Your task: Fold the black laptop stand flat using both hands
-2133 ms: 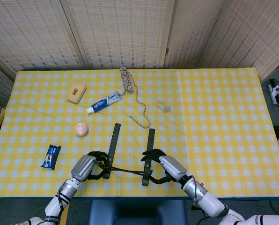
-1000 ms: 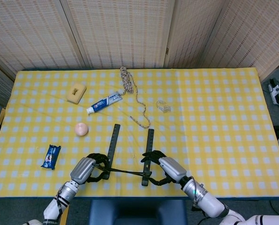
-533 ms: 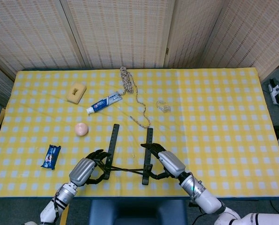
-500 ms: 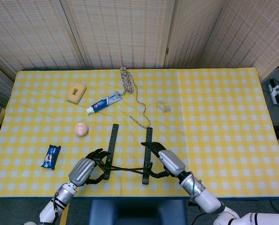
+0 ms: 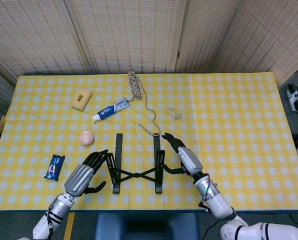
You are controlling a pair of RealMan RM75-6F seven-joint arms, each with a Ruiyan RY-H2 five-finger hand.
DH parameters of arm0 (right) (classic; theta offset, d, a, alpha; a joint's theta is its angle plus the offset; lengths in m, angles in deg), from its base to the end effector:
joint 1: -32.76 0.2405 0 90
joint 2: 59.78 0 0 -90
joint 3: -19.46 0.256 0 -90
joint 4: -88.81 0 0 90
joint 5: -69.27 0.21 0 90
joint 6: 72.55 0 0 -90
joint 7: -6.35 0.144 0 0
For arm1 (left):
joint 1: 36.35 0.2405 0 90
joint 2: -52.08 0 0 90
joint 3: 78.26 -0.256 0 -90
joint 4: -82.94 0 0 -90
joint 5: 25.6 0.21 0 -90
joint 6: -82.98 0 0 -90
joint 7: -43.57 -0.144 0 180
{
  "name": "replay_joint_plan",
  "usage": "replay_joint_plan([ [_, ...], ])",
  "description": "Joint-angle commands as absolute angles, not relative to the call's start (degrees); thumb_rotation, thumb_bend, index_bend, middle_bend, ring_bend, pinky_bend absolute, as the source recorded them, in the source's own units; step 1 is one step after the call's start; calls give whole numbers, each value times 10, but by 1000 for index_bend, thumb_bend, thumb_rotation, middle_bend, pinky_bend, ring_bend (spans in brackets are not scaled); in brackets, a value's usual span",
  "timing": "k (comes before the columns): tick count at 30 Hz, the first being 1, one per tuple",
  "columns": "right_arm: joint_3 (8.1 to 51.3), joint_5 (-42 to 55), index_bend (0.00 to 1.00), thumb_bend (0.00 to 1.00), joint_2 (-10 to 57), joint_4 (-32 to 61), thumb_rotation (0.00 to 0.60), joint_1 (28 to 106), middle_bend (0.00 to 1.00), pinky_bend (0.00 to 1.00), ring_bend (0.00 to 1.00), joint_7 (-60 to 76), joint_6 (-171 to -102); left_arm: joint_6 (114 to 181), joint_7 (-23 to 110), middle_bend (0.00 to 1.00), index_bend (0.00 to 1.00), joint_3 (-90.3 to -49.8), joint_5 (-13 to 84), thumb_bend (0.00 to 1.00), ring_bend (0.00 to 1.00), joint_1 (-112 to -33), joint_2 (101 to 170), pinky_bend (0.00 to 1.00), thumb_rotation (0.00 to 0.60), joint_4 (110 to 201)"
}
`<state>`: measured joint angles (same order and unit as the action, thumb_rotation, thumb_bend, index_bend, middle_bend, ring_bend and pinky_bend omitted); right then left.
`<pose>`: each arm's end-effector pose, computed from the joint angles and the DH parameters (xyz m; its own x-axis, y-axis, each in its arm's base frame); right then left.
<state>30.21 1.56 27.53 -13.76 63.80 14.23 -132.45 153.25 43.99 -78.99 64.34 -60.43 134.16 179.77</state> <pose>-0.1306 -0.2729 -0.0071 -0.2569 -0.4549 0.8527 -0.9301 -0.1234 -0.3461 -0.1824 0.2264 0.0155 0.1514 0.3151 0.9369 0.9150 -0.4033 -0.0122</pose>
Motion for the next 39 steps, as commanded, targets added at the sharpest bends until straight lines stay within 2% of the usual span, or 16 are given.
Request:
replay_joint_plan([
  [1,313,0,0,393,286,-126,600,626,0,0,0,156,-1356,1536,440,0,28,-782,641,401,0,-606,1333,77,600,1801],
  [8,313,-67,0,393,286,-113,600,602,0,0,0,182,-1423,1538,426,0,30,-752,624,400,0,-616,1314,68,600,1794],
  [18,257,-196,0,394,243,-88,600,587,16,0,14,143,-1462,1475,347,0,51,-724,595,394,0,-666,1318,63,600,1739],
  [20,252,-212,39,393,238,-81,600,588,97,0,80,117,-1467,1462,334,0,54,-720,592,392,0,-678,1325,62,600,1724],
  [22,252,-228,152,393,237,-72,600,590,228,29,200,88,-1473,1453,316,0,55,-715,593,386,0,-691,1338,60,600,1703],
  [24,251,-237,270,393,234,-65,600,594,337,122,313,64,-1471,1444,296,0,52,-711,593,374,0,-705,1352,55,600,1681],
  [27,249,-238,395,387,227,-62,600,600,472,279,438,19,-1456,1424,259,0,29,-704,583,344,0,-725,1373,43,600,1646],
  [35,249,-240,502,278,246,-31,600,611,629,441,590,-76,-1441,1377,206,0,0,-692,539,258,0,-765,1426,0,600,1578],
  [39,247,-250,533,269,265,-3,600,618,682,532,645,-99,-1441,1364,174,0,0,-688,517,246,0,-780,1460,0,600,1536],
])
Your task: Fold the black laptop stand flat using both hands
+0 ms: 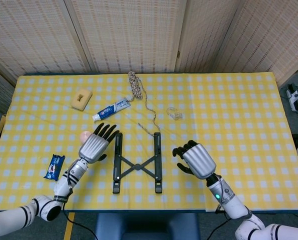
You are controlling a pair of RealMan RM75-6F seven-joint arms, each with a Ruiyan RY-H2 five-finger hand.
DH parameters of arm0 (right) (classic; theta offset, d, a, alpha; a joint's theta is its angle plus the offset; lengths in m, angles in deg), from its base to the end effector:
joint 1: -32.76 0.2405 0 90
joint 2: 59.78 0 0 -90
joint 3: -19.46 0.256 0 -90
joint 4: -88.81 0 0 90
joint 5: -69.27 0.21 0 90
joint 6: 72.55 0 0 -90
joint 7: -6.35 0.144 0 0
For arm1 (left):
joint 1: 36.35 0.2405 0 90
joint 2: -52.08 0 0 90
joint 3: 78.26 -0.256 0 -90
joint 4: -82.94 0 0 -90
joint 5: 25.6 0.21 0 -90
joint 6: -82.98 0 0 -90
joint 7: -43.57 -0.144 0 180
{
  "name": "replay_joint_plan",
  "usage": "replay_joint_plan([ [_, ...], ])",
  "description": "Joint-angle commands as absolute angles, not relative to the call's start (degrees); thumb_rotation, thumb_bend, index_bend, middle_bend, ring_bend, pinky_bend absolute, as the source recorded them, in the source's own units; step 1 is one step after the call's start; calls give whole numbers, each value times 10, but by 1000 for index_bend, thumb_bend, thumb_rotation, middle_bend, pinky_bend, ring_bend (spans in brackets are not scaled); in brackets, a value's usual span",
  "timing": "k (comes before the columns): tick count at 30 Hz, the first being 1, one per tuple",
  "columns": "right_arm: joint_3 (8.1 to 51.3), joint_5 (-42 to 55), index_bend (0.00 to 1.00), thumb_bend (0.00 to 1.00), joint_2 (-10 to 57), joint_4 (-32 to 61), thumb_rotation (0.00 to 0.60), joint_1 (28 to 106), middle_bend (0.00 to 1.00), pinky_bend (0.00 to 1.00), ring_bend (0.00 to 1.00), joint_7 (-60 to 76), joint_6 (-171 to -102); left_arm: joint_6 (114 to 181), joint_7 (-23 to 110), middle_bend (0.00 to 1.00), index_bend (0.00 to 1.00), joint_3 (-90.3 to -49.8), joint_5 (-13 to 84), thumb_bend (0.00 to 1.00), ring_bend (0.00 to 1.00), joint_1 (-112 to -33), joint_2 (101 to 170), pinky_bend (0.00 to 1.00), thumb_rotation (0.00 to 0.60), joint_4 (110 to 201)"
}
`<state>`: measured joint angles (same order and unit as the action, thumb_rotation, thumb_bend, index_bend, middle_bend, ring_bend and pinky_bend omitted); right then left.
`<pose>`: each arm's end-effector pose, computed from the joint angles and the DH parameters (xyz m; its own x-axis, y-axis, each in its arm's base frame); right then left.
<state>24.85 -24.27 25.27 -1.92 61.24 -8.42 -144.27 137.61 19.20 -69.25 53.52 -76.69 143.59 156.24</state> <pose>-0.1560 -0.2665 0.0214 0.3956 -0.0120 0.9184 -0.7692 -0.5507 0.3241 -0.1688 0.3492 -0.0221 0.6891 0.0585 0.7223 0.6440 -0.5064 -0.5734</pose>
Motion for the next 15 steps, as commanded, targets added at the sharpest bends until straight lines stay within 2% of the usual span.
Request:
replay_joint_plan([
  [1,246,-252,538,269,268,2,600,619,688,549,651,-104,-1441,1363,173,0,0,-686,513,246,0,-783,1466,0,600,1529],
  [6,241,-250,549,268,284,23,600,623,716,609,676,-124,-1432,1357,178,0,0,-680,497,244,0,-796,1496,0,600,1493],
  [15,230,-242,550,268,316,60,600,628,718,612,677,-126,-1417,1345,181,0,0,-676,479,244,0,-815,1535,0,600,1423],
])
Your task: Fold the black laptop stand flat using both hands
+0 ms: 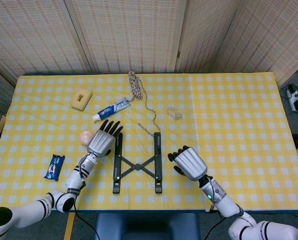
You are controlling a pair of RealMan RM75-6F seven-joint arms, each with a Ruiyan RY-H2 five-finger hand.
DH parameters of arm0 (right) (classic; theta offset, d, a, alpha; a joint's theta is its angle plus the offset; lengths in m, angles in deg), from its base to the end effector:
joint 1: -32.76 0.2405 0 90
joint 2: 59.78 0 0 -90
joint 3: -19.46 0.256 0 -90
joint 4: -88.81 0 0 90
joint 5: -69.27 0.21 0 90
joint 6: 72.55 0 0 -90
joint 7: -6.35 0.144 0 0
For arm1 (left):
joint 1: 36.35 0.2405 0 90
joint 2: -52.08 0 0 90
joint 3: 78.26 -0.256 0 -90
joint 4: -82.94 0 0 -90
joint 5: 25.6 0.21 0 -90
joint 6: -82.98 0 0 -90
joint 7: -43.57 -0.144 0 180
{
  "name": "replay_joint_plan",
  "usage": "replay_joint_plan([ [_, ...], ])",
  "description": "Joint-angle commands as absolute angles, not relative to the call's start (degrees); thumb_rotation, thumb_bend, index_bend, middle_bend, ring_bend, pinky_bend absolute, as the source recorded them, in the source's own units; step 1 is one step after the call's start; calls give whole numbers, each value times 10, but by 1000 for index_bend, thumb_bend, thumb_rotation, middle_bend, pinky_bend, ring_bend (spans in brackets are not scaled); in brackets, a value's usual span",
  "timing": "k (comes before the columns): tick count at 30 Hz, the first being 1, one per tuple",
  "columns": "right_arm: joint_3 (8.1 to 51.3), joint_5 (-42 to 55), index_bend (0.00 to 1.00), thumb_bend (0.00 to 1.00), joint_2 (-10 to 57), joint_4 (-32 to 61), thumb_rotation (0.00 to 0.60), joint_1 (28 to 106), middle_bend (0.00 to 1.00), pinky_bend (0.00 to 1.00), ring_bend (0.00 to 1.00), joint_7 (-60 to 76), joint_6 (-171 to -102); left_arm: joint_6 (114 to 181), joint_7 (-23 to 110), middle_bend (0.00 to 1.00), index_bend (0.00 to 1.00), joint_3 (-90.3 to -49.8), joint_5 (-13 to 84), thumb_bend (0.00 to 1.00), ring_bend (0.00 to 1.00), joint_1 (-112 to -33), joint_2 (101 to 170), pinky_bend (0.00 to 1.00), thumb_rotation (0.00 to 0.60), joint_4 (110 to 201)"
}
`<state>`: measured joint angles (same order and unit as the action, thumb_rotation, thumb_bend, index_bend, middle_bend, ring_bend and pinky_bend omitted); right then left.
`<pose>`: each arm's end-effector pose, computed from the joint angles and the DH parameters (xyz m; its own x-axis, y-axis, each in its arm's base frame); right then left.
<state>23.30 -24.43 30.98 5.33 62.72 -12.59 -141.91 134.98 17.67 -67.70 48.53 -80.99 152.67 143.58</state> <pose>-0.1614 -0.2680 -0.0136 0.5017 -0.0049 0.8650 -0.7073 -0.5780 0.4070 -0.1645 0.3764 -0.0556 0.7167 0.0681 0.6941 0.6414 -0.4551 -0.6176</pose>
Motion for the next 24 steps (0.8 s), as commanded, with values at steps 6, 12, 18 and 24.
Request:
replay_joint_plan([
  [6,230,-231,550,269,333,83,600,629,718,612,677,-124,-1411,1333,217,0,0,-673,468,244,0,-818,1543,0,600,1416],
  [12,231,-213,550,269,358,106,600,632,718,612,677,-134,-1396,1326,234,0,0,-669,458,244,0,-824,1555,0,600,1401],
  [18,226,-207,550,269,379,138,600,634,718,612,677,-131,-1387,1327,247,0,0,-670,453,244,0,-823,1555,0,600,1397],
  [24,224,-207,550,269,395,167,600,638,718,612,678,-127,-1384,1325,256,0,0,-673,449,244,0,-823,1555,0,600,1399],
])
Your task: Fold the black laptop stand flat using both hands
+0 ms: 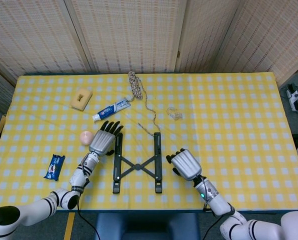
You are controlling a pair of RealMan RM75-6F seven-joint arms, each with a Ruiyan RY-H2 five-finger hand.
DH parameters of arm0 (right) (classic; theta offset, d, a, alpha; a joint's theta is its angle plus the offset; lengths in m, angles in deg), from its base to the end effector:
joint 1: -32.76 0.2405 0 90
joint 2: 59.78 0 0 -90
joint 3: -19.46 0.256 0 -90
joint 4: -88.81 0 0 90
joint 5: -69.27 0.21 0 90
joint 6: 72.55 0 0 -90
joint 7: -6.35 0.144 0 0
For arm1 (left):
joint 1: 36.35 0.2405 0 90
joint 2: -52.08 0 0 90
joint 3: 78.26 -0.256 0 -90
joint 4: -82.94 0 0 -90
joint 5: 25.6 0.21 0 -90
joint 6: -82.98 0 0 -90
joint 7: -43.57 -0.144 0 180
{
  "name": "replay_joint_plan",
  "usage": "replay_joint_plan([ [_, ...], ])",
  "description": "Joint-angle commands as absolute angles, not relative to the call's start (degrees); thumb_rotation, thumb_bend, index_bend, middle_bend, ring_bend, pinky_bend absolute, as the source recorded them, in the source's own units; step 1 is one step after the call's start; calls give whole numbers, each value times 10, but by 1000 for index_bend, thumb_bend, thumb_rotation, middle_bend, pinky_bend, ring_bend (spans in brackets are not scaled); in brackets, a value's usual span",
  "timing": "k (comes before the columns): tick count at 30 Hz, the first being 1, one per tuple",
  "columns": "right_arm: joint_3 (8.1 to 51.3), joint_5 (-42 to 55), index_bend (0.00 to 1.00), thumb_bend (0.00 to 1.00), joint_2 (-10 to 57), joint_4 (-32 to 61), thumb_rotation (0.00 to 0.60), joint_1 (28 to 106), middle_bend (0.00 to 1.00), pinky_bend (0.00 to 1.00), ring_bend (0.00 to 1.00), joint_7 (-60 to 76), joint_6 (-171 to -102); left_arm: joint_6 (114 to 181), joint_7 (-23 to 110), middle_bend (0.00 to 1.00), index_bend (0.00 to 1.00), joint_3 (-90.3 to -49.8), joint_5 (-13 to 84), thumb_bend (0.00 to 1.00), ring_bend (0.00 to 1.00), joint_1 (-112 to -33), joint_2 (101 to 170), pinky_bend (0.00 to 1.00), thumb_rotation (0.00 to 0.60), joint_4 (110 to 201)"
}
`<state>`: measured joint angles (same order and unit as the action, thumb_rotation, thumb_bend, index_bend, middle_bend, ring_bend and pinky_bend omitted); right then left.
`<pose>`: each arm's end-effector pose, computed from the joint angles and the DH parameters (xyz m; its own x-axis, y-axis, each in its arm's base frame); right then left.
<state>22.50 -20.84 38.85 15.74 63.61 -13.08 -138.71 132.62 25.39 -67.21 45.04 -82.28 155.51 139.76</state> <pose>-0.1768 -0.2747 -0.0561 0.5627 -0.0615 0.8244 -0.7096 -0.5474 0.4435 -0.1670 0.3830 -0.0686 0.6155 0.1759 0.7683 0.7564 -0.4058 -0.5130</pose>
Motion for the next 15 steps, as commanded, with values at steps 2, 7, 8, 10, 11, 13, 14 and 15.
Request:
replay_joint_plan([
  [2,224,-207,550,269,402,175,600,641,718,612,678,-125,-1381,1324,259,0,0,-673,448,244,0,-823,1556,0,600,1400],
  [7,224,-212,550,269,427,204,600,649,718,612,679,-124,-1379,1325,264,0,0,-674,446,243,0,-824,1556,0,600,1403],
  [8,224,-213,550,269,431,209,600,651,718,612,679,-125,-1379,1325,264,0,0,-674,446,243,0,-824,1556,0,600,1404],
  [10,225,-216,550,268,441,221,600,654,718,612,680,-126,-1382,1326,266,0,0,-673,444,243,0,-823,1556,0,600,1406],
  [11,226,-217,550,268,444,226,600,655,718,612,680,-126,-1383,1325,268,0,0,-673,443,244,0,-823,1556,0,600,1406],
  [13,226,-216,550,269,451,235,600,657,718,612,680,-123,-1382,1325,269,0,0,-674,442,244,0,-823,1555,0,600,1406],
  [14,226,-216,550,269,453,238,600,658,718,612,680,-123,-1381,1325,269,0,0,-674,442,244,0,-822,1555,0,600,1406],
  [15,226,-216,550,269,455,242,600,659,718,612,680,-122,-1381,1325,269,0,0,-675,441,244,0,-822,1555,0,600,1405],
])
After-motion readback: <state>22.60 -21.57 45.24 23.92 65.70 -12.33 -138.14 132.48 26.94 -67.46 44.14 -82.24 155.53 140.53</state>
